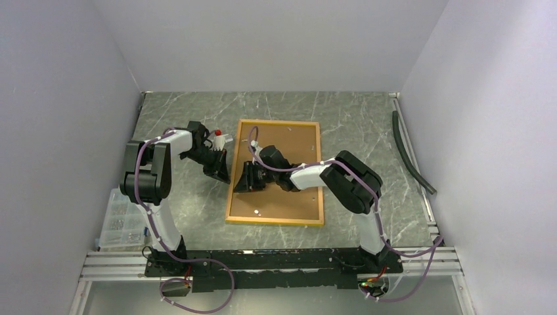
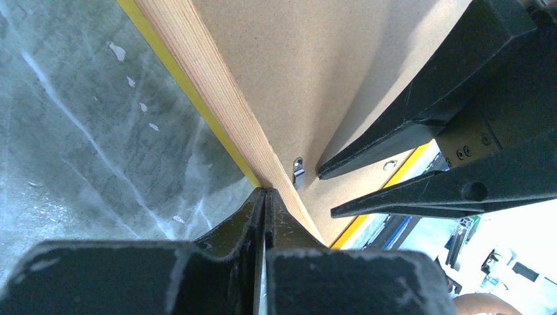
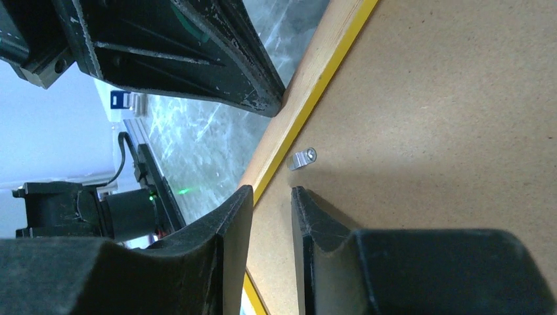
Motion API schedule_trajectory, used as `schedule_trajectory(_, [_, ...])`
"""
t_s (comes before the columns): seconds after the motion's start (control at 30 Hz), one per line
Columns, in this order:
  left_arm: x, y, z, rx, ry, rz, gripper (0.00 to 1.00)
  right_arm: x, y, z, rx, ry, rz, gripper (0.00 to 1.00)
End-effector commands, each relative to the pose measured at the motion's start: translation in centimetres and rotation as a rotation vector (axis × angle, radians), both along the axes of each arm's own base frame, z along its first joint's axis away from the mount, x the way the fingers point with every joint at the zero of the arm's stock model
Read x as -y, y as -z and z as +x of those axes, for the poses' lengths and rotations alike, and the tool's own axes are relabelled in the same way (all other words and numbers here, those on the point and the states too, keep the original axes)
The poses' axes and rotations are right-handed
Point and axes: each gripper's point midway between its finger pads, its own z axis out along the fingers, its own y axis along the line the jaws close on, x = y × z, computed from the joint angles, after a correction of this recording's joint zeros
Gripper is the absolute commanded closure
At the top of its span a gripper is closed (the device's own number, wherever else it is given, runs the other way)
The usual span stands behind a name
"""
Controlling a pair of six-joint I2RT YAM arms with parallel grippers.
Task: Put the photo into the frame
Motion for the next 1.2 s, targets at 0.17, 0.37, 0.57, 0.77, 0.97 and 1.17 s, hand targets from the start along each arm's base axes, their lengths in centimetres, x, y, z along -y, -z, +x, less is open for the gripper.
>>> schedule_trajectory(0.17, [0.0,-0.4,1.1,0.072,0.029,0.005,0.93,-0.1,1.6,1.8,0.025,0.089,-0.044,0.68])
schedule_trajectory(0.37, [0.1,-0.6,1.2,0.078,0.031,0.003,0.93,-0.9,1.9,1.1,0.006,0.078,-0.037,0.69])
schedule_trajectory(0.57, [0.1,-0.5,1.1,0.077,0.033,0.003,0.93,-1.0,2.1,1.1,0.001,0.092,-0.049,0.69])
schedule_trajectory(0.77, [0.1,-0.4,1.0,0.075,0.033,0.001,0.93,-0.8,2.3,1.8,0.014,0.139,-0.077,0.71])
schedule_trajectory(0.97, [0.1,-0.4,0.9,0.075,0.036,0.001,0.93,-0.9,2.4,2.1,0.020,0.161,-0.080,0.71])
schedule_trajectory(1.17, [-0.1,-0.7,0.9,0.075,0.036,0.000,0.93,-1.2,0.2,1.3,0.027,0.118,-0.018,0.70])
